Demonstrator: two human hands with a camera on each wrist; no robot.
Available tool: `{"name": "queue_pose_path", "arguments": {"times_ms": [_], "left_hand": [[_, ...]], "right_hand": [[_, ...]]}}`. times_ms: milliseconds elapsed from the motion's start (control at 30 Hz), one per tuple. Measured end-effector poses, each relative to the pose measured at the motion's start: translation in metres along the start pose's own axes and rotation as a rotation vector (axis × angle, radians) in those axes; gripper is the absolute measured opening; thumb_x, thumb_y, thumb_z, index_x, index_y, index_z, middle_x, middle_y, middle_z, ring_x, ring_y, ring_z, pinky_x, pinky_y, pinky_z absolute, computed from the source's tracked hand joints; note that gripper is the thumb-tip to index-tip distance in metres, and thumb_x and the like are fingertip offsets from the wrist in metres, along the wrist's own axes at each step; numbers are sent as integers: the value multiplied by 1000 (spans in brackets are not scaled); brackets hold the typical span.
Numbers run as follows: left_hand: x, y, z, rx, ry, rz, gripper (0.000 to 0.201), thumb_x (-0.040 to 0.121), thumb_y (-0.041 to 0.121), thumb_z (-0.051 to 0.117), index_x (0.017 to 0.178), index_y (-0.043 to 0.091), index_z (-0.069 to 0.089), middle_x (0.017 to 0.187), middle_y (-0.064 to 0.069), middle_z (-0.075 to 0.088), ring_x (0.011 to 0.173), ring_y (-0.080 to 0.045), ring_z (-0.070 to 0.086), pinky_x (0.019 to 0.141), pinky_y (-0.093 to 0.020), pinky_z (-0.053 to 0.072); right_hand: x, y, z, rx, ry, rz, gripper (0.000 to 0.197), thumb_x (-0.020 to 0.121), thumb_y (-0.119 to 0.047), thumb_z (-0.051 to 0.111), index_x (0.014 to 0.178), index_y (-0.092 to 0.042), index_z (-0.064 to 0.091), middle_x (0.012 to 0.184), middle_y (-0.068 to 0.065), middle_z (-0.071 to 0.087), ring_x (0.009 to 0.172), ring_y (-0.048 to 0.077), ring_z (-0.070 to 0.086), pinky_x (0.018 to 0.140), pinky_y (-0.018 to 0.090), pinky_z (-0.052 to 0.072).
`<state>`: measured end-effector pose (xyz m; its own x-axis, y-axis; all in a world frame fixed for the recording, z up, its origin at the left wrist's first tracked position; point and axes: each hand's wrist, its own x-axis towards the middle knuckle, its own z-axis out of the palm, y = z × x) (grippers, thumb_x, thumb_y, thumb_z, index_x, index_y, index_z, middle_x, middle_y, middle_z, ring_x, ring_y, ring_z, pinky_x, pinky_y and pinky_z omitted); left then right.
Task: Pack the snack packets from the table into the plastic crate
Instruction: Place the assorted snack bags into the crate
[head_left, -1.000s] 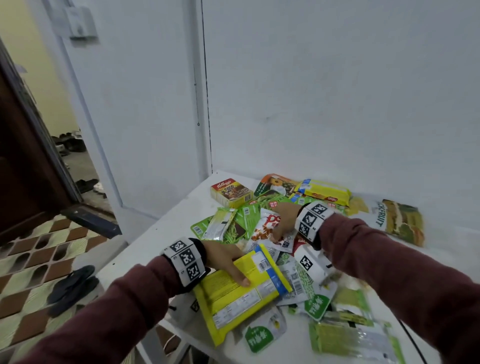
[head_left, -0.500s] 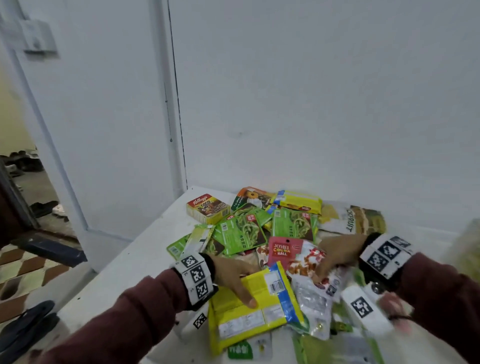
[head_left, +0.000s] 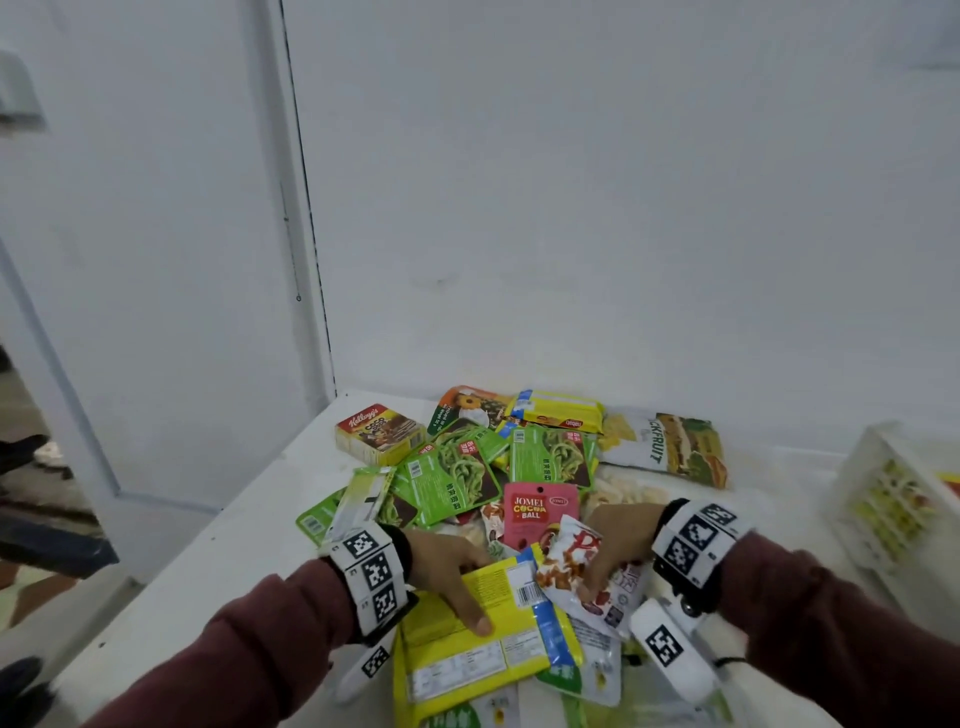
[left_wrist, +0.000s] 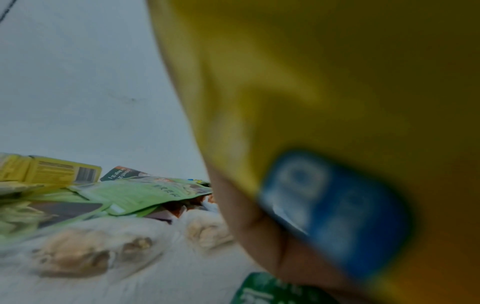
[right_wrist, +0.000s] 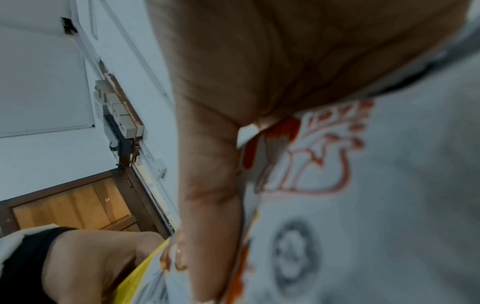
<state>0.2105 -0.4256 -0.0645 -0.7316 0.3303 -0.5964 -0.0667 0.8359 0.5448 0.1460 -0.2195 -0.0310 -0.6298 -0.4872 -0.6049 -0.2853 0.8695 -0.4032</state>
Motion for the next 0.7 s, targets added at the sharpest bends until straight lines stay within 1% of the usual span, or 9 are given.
{"name": "queue_pose_path", "arguments": {"times_ms": [33, 100, 200, 333, 400, 467, 533, 633, 700], "left_hand": [[0, 0, 0, -5, -6, 2, 45, 86, 19, 66, 128, 12, 51, 131, -6, 56, 116, -23, 55, 96, -26, 42], [0, 1, 0, -19, -21, 5, 46, 85, 19, 66, 129, 15, 51, 128, -3, 58, 118, -23, 54, 99, -29, 42], [-1, 2, -1, -18, -30, -3, 47, 85, 20, 66, 129, 16, 51, 132, -5, 56, 119, -25, 54, 101, -33, 43], [0, 2, -2, -7, -33, -3, 49, 86, 21, 65, 132, 17, 48, 136, -3, 52, 119, -21, 53, 99, -28, 41], [0, 2, -3, -5, -34, -7, 49, 87, 22, 64, 133, 17, 47, 136, -4, 51, 123, -23, 51, 98, -27, 41], [-1, 3, -4, -3, -22, 4, 48, 87, 22, 64, 132, 16, 47, 135, -4, 52, 123, -23, 51, 96, -26, 42], [-3, 5, -7, 8, -1, 41, 45, 86, 21, 64, 129, 15, 50, 133, -5, 54, 121, -23, 53, 96, -26, 42], [0, 7, -10, 5, 18, 112, 50, 85, 19, 66, 131, 22, 46, 129, 1, 55, 113, -16, 53, 99, -28, 41], [3, 7, -12, 14, 32, 129, 60, 85, 19, 66, 137, 25, 35, 126, 7, 50, 112, -12, 48, 99, -26, 38]], "right_hand": [[-5, -6, 1, 33, -32, -21, 62, 83, -4, 66, 33, -41, 60, 40, -24, 56, 46, -15, 55, 51, 0, 40], [-15, -13, 3, 46, -34, -47, 78, 84, 1, 62, 27, -50, 51, 35, -29, 50, 37, -16, 49, 45, -1, 36], [-9, -7, 5, 80, -39, -103, 66, 83, 7, 61, 35, -37, 62, 40, -28, 55, 43, -16, 53, 49, 0, 41], [-7, 4, 6, 133, -54, -79, 52, 82, 4, 63, 48, -35, 67, 46, -28, 59, 53, -12, 60, 55, 2, 45], [-6, 8, 4, 110, 8, -57, 31, 81, -5, 68, 69, -33, 62, 52, -26, 62, 71, 0, 63, 67, 8, 47], [-4, 13, 1, 93, 60, -56, 16, 79, -10, 71, 79, -23, 62, 65, -20, 66, 81, 12, 62, 81, 20, 47], [-7, 17, -1, 105, 91, -59, 15, 77, -10, 72, 87, -17, 62, 83, -4, 66, 88, 19, 60, 89, 27, 46], [-10, 25, -5, 132, 109, -64, 15, 74, -8, 75, 84, -15, 66, 84, 0, 66, 83, 19, 62, 88, 29, 48], [-11, 31, -7, 145, 134, -48, 25, 70, -8, 77, 94, -5, 68, 92, 8, 69, 90, 25, 63, 92, 33, 48]]}}
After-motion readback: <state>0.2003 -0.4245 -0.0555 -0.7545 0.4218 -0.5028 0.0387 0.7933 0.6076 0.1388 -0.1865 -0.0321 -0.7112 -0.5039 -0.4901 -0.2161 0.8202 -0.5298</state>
